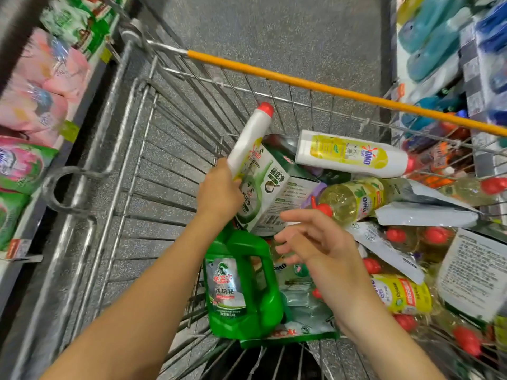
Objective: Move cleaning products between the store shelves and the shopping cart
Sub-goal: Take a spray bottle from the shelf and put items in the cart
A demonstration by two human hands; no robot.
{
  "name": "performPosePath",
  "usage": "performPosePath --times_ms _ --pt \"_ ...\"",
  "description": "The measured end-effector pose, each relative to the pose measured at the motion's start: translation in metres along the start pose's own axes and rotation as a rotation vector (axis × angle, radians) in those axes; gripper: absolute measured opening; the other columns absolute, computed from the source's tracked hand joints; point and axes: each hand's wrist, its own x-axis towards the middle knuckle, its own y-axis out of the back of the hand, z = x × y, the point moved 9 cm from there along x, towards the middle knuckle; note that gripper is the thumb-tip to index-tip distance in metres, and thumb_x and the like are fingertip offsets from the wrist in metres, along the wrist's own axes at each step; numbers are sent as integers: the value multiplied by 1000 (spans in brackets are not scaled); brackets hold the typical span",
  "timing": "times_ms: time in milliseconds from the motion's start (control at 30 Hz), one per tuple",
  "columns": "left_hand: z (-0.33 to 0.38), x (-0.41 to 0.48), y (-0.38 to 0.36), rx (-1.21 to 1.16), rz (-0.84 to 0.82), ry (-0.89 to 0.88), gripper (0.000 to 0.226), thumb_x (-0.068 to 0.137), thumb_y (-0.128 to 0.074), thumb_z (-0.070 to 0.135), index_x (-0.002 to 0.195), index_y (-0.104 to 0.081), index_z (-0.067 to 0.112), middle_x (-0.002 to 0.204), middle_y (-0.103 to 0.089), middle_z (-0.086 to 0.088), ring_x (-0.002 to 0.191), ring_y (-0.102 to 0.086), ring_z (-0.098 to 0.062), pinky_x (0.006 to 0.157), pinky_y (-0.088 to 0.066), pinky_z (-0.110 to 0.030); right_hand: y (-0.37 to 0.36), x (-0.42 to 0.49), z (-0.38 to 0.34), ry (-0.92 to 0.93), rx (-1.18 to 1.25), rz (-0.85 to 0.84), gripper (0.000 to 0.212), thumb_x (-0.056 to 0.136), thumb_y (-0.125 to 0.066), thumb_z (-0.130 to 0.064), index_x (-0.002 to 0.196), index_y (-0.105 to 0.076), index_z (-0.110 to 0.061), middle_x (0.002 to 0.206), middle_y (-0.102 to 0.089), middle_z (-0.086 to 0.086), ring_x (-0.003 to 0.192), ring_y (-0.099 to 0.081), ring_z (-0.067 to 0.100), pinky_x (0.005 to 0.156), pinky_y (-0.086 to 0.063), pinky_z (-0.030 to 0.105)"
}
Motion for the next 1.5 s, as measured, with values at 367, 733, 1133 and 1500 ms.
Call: performPosePath --times_ms 367,733,1133,1500 --pt "23 -37 32 -539 -186 0 27 94 -59 14 119 -55 7 112 -66 -11 102 -63 -26 89 -52 -43 6 -2 -8 101 5 30 14 94 -58 -16 106 -65 -18 98 -67 9 84 -65 16 69 -54 24" --pt "101 -151 62 -1237 -750 -156 43 80 -60 12 122 -58 2 107 -71 -6 93 -69 -19 77 -57 -28 12 -42 -72 237 276 -16 22 84 -63 -39 101 -70 -28 104 -74 4 94 -71 24 77 -60 39" --pt "192 -240 106 -747 -736 -572 36 91 -58 42 117 -65 18 108 -73 -2 100 -69 -22 89 -54 -45 75 -172 -117 373 504 186 40 83 -54 -27 116 -63 -7 108 -72 15 97 -70 31 83 -58 47" --pt "326 -401 110 -851 -937 -936 38 82 -58 22 118 -61 10 105 -72 -2 88 -69 -8 73 -56 -22 186 -354 -139 577 514 544 33 85 -55 -27 109 -66 -7 103 -73 16 87 -71 30 76 -58 44"
